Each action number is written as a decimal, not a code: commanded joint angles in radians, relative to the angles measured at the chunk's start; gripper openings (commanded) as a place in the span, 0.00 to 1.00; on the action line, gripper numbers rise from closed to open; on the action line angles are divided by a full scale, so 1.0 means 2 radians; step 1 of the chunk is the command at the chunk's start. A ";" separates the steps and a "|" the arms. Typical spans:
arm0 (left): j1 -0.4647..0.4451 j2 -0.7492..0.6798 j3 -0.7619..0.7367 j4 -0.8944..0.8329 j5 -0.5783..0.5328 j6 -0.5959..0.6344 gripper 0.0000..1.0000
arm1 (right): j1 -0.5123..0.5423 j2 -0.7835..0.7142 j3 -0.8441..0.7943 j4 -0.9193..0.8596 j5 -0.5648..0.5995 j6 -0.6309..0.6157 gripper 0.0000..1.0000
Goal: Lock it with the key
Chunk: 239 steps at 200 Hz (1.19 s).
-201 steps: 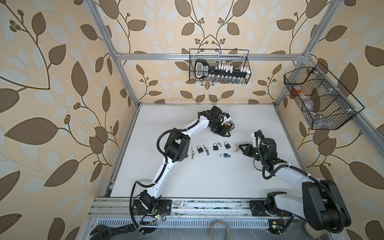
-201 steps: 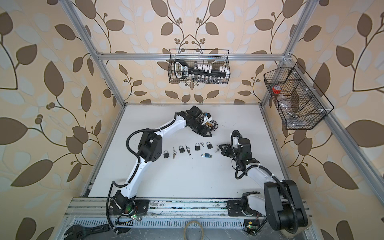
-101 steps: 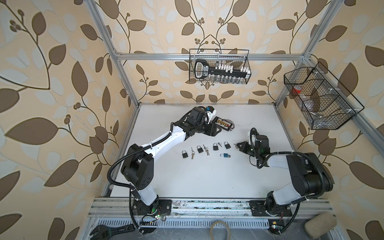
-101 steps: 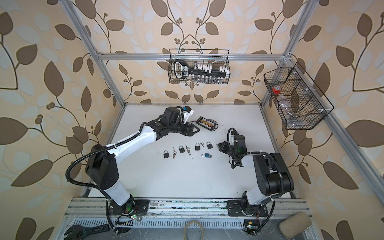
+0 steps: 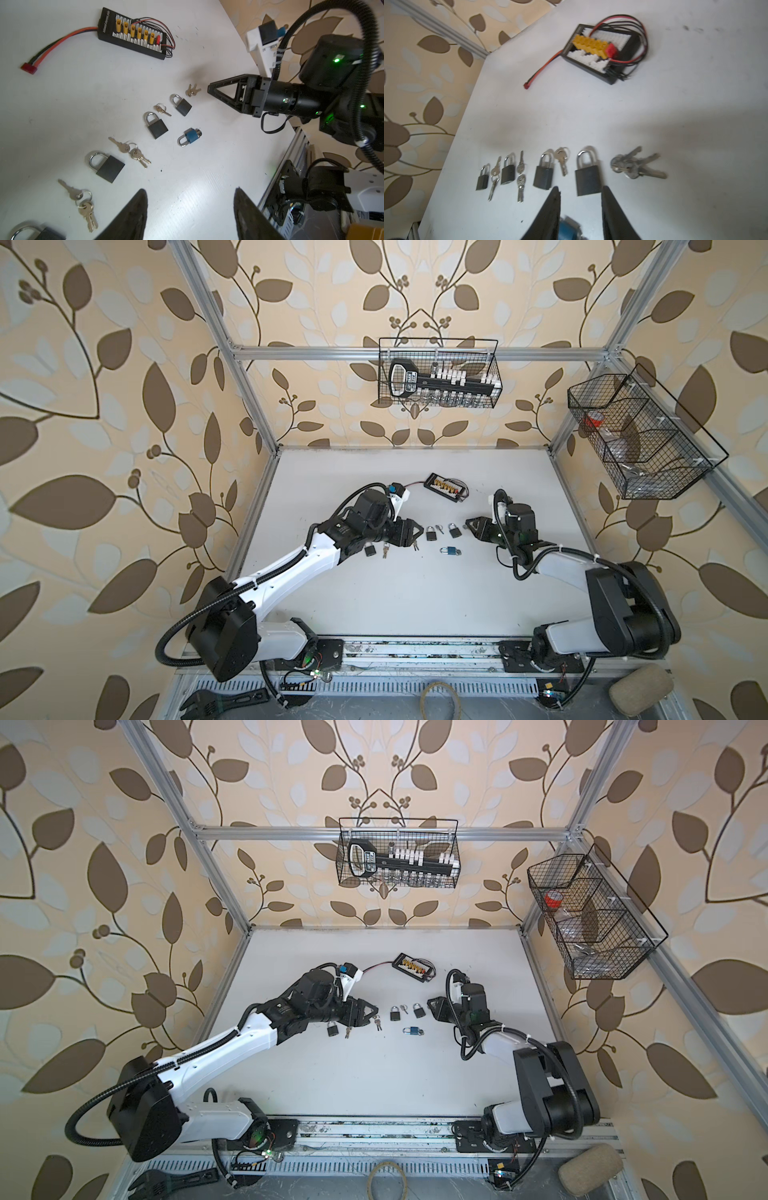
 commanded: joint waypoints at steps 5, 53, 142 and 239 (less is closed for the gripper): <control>0.001 -0.035 -0.062 0.044 -0.001 -0.053 0.64 | 0.035 -0.021 -0.014 -0.090 -0.004 -0.046 0.41; 0.001 -0.069 -0.133 0.084 0.014 -0.098 0.64 | 0.057 0.055 0.047 -0.139 -0.068 -0.080 0.63; 0.001 -0.109 -0.144 0.034 -0.011 -0.082 0.64 | 0.083 0.117 0.086 -0.176 -0.046 -0.089 0.65; 0.001 -0.100 -0.144 0.041 -0.012 -0.079 0.64 | 0.162 0.100 0.105 -0.270 0.087 -0.079 0.53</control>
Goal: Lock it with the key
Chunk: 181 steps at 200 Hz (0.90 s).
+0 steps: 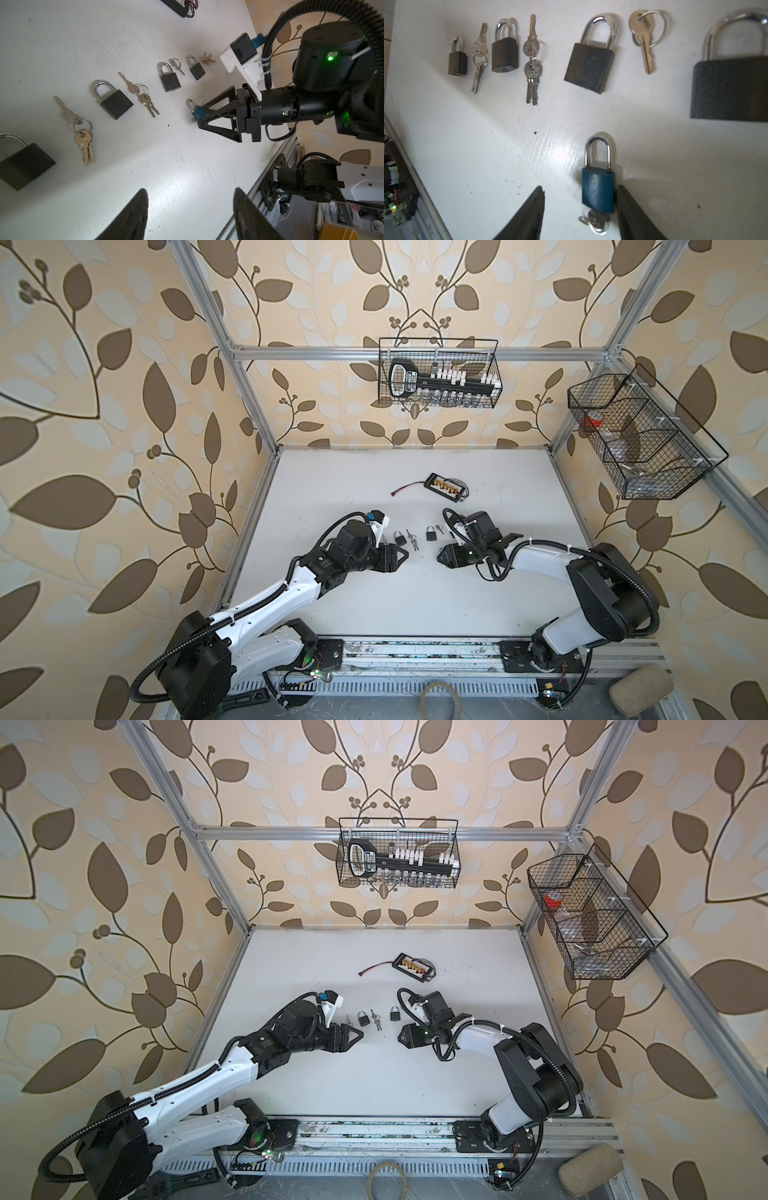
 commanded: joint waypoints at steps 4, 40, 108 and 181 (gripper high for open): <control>0.001 -0.001 -0.001 0.002 -0.011 0.007 0.64 | 0.017 0.017 0.028 -0.062 0.067 -0.007 0.53; 0.001 -0.007 -0.003 -0.004 -0.015 0.007 0.64 | 0.037 0.033 0.054 -0.092 0.114 -0.016 0.48; 0.001 -0.022 -0.006 -0.014 -0.029 0.009 0.64 | 0.081 0.073 0.096 -0.144 0.197 -0.030 0.39; 0.000 -0.057 0.018 -0.051 -0.072 0.039 0.65 | 0.093 -0.002 0.084 -0.127 0.172 -0.042 0.15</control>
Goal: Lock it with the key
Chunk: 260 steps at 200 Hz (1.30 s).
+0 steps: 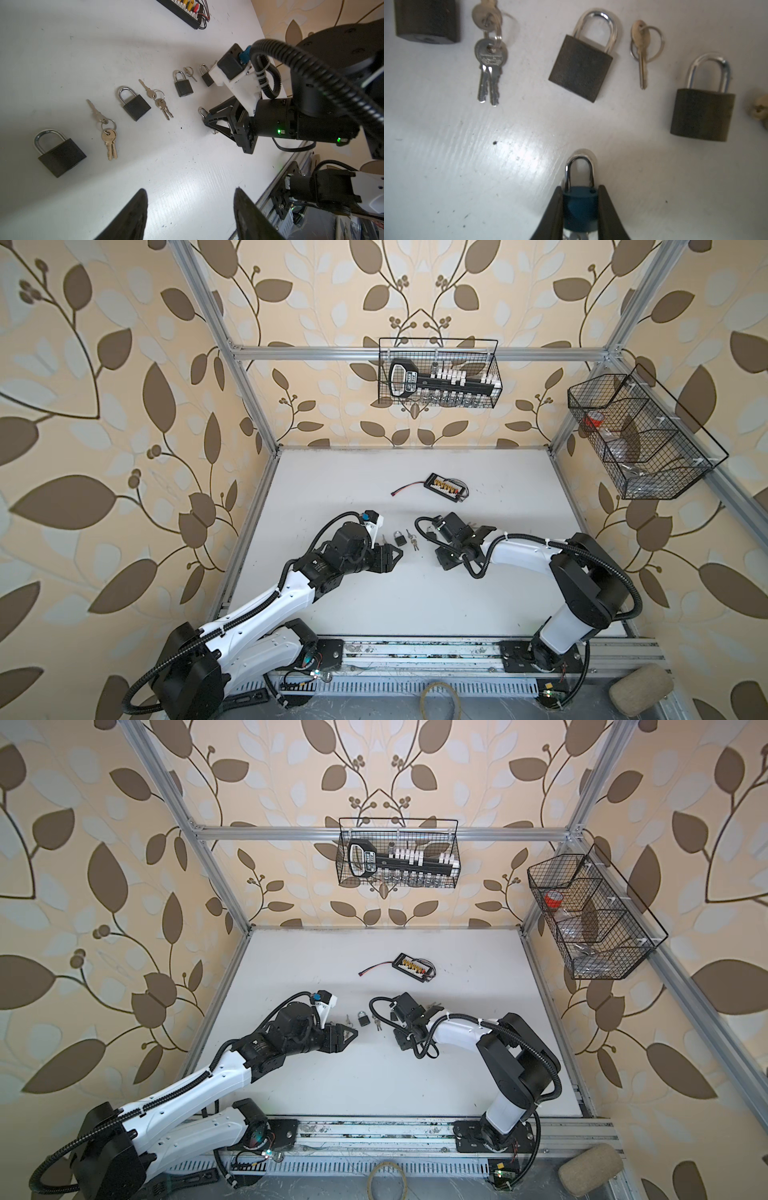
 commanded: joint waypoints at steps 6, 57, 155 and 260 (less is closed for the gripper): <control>0.000 -0.022 0.027 -0.022 -0.026 0.034 0.65 | -0.004 -0.072 -0.017 0.009 -0.048 -0.009 0.12; 0.001 -0.038 0.100 -0.036 0.003 0.096 0.68 | -0.079 -0.223 -0.035 0.082 -0.331 -0.043 0.01; -0.001 0.020 0.211 0.013 0.301 0.148 0.69 | -0.089 -0.244 0.014 0.160 -0.643 -0.004 0.00; -0.016 0.047 0.210 0.030 0.341 0.146 0.40 | -0.089 -0.256 0.009 0.179 -0.659 0.014 0.00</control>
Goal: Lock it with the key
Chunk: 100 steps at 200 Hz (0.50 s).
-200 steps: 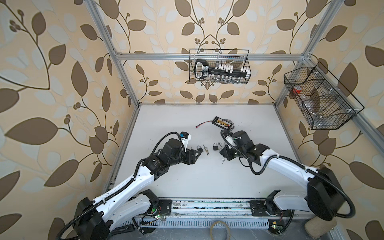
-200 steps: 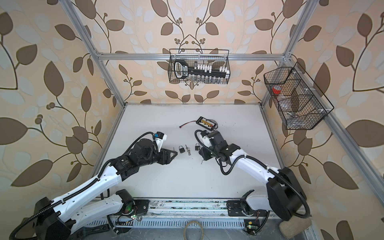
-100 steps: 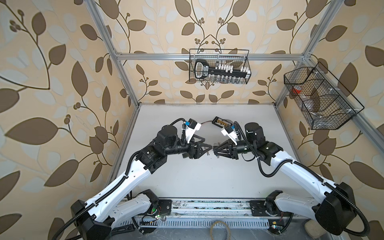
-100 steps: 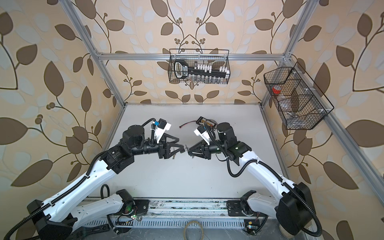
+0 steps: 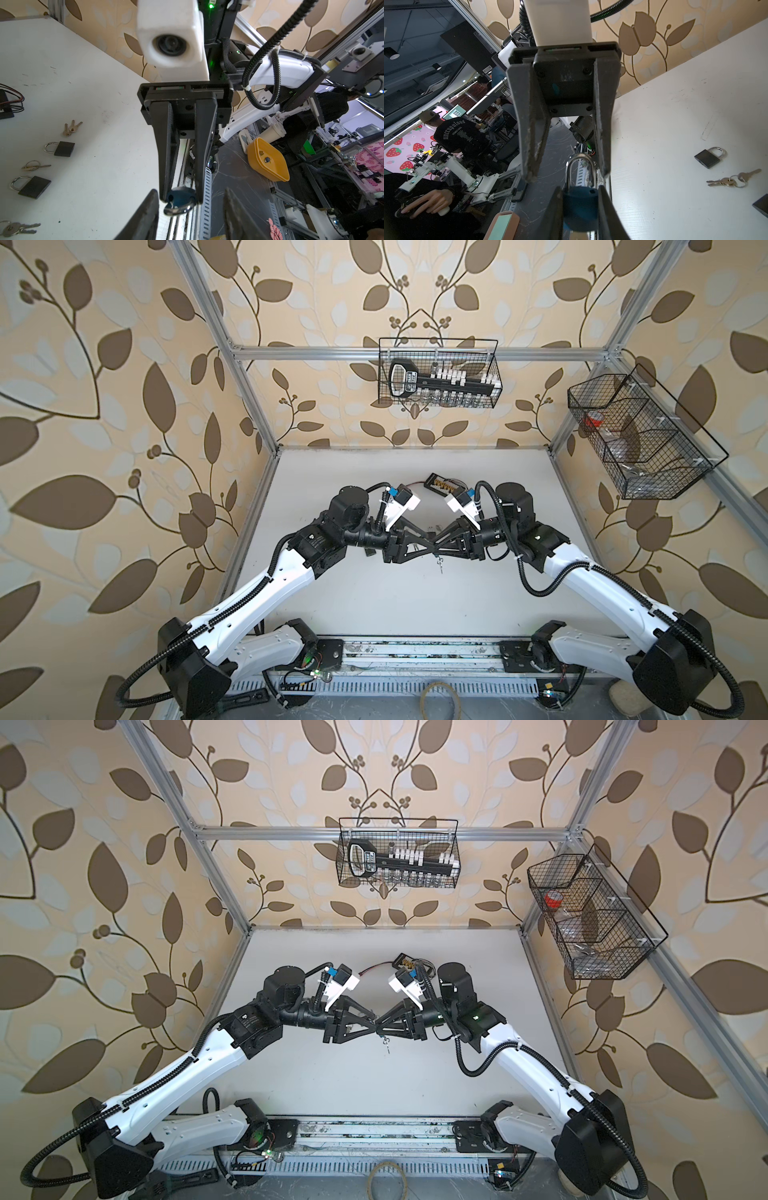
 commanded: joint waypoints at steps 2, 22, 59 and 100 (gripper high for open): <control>-0.005 -0.004 0.015 0.024 0.023 0.004 0.40 | -0.001 -0.008 0.012 0.012 -0.011 0.002 0.00; -0.006 -0.005 0.013 0.022 0.022 0.005 0.33 | -0.002 -0.010 0.009 0.021 -0.009 0.010 0.00; -0.005 -0.008 0.010 0.021 0.020 0.003 0.18 | -0.002 -0.013 0.007 0.027 -0.007 0.016 0.00; -0.006 -0.011 0.009 0.022 0.014 0.004 0.05 | -0.001 -0.016 0.003 0.027 -0.001 0.017 0.00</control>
